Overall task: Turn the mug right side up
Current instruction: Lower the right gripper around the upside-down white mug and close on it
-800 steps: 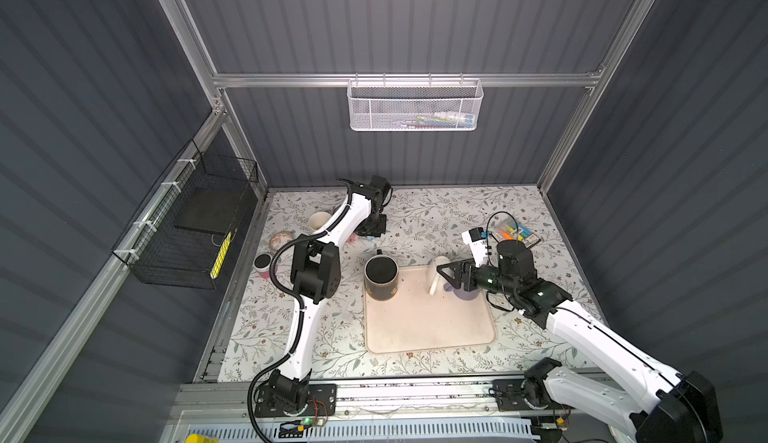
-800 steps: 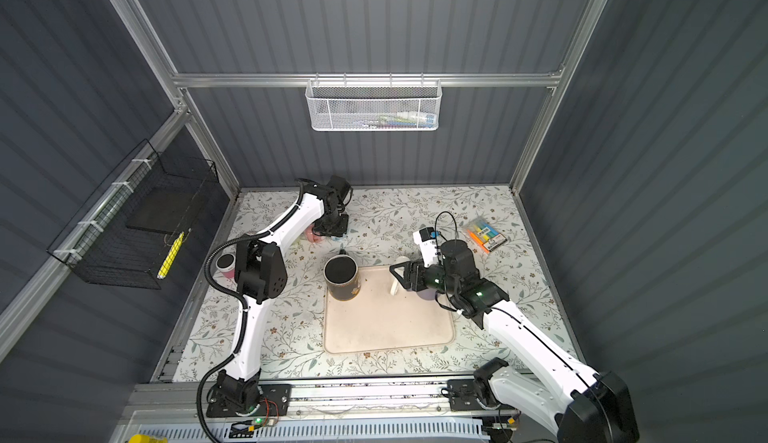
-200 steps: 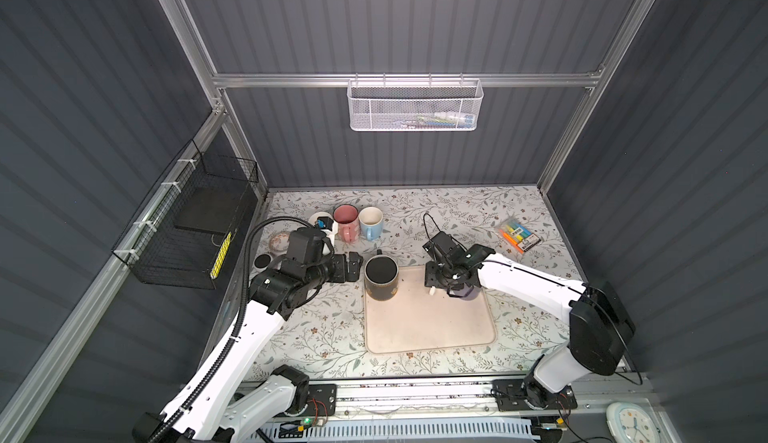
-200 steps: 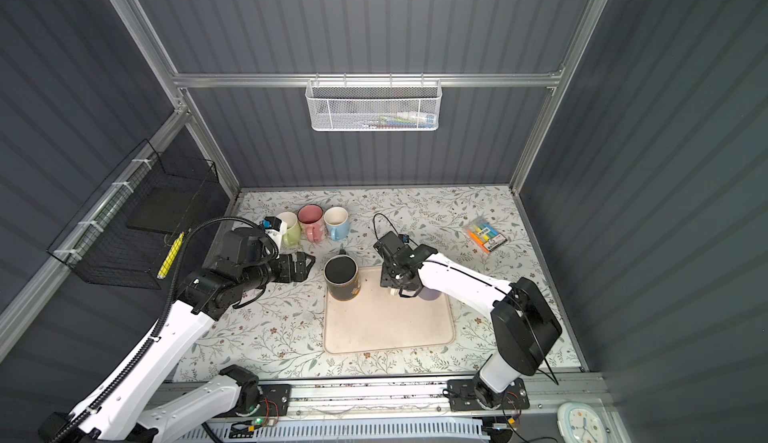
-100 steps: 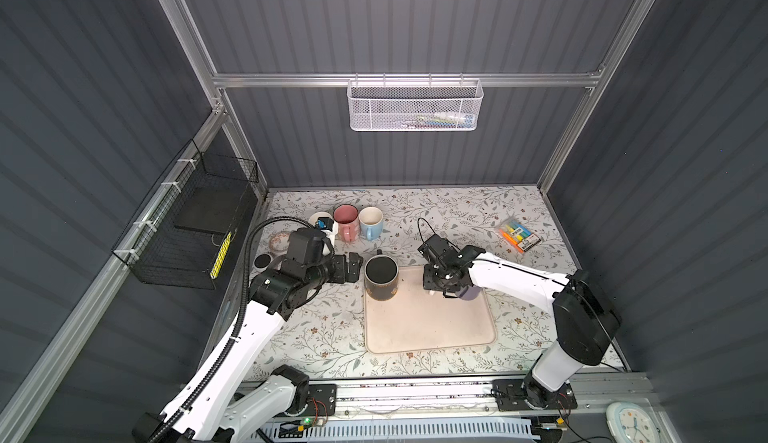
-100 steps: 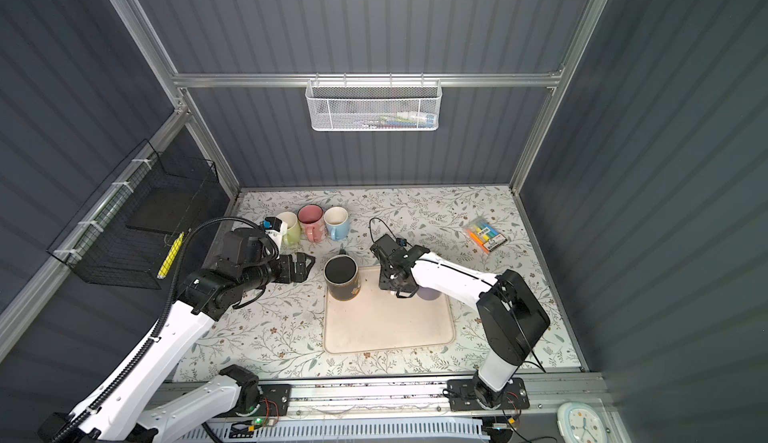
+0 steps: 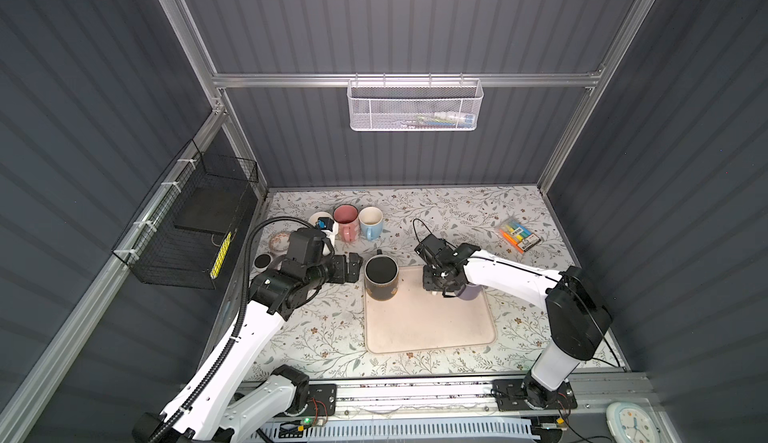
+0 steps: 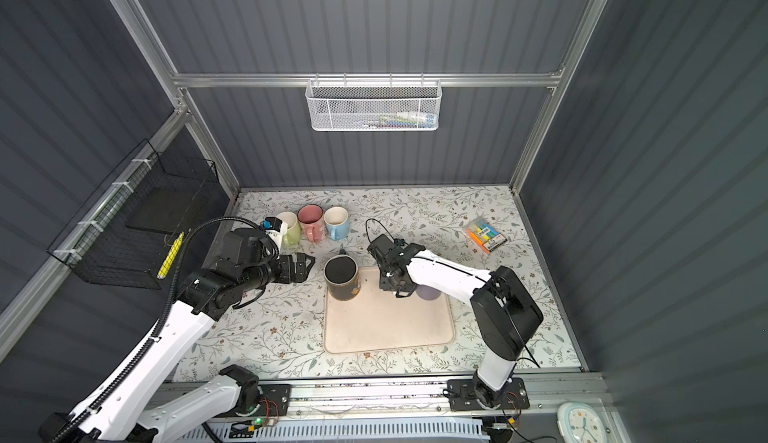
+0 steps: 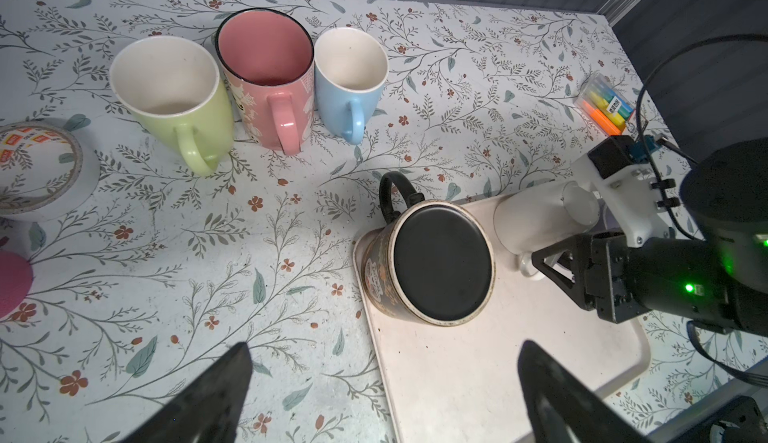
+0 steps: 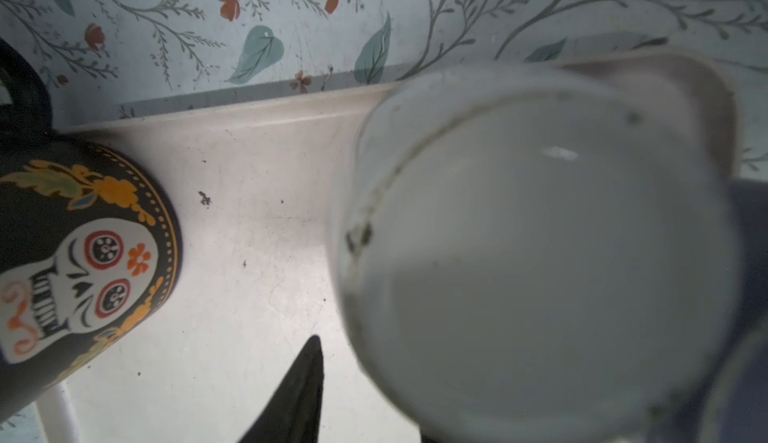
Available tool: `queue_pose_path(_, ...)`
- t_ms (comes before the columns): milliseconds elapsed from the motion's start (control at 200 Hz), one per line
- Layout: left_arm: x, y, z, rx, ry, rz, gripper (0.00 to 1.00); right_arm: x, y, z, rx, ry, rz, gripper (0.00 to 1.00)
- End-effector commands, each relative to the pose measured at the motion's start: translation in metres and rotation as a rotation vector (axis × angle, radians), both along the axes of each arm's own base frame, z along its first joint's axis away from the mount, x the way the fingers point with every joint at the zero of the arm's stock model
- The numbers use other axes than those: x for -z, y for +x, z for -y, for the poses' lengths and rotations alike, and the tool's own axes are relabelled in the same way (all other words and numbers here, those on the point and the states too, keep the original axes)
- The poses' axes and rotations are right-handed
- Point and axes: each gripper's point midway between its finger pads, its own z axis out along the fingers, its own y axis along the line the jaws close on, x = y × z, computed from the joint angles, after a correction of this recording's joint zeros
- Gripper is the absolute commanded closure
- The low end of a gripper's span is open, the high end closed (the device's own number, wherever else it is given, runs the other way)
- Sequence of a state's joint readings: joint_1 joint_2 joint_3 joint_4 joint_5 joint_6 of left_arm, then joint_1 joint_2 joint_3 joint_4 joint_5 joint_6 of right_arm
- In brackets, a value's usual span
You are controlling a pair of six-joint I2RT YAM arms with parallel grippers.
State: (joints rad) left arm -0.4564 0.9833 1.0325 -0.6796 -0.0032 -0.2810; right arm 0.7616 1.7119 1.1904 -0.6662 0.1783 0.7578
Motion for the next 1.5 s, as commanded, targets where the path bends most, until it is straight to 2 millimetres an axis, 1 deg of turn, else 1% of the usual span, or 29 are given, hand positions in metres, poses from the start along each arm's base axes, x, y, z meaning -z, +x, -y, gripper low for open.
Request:
queue_pose_path(0,0.004,-0.004,-0.004,0.005,0.022,0.000,0.00,-0.005,0.010,0.008,-0.005,-0.065,0.043,0.64)
queue_pose_path(215,0.005,-0.004,-0.004,0.004,0.026,-0.005,0.00,-0.001,0.005,0.013,-0.014,-0.082,0.029,0.69)
queue_pose_path(585,0.010,-0.002,-0.005,-0.001,0.038,-0.018,0.00,-0.001,-0.002,0.015,-0.038,-0.081,0.021,0.82)
queue_pose_path(981,0.015,0.001,-0.006,-0.009,0.053,-0.032,0.00,-0.001,-0.012,0.009,-0.073,-0.050,0.015,0.85)
queue_pose_path(1126,0.018,0.002,-0.006,-0.011,0.060,-0.040,0.00,0.003,-0.019,0.005,-0.080,-0.001,0.013,0.86)
queue_pose_path(1256,0.020,0.003,-0.006,-0.015,0.067,-0.047,0.00,0.001,-0.024,0.004,-0.077,0.038,0.031,0.86)
queue_pose_path(1366,0.023,0.004,-0.007,-0.020,0.075,-0.054,0.00,-0.003,-0.026,0.002,-0.083,0.089,0.055,0.87)
queue_pose_path(1436,0.024,0.005,-0.008,-0.022,0.080,-0.057,0.00,-0.009,-0.027,-0.005,-0.098,0.145,0.081,0.88)
queue_pose_path(1496,0.026,0.006,-0.008,-0.024,0.085,-0.063,0.00,-0.009,-0.030,-0.008,-0.117,0.176,0.084,0.88)
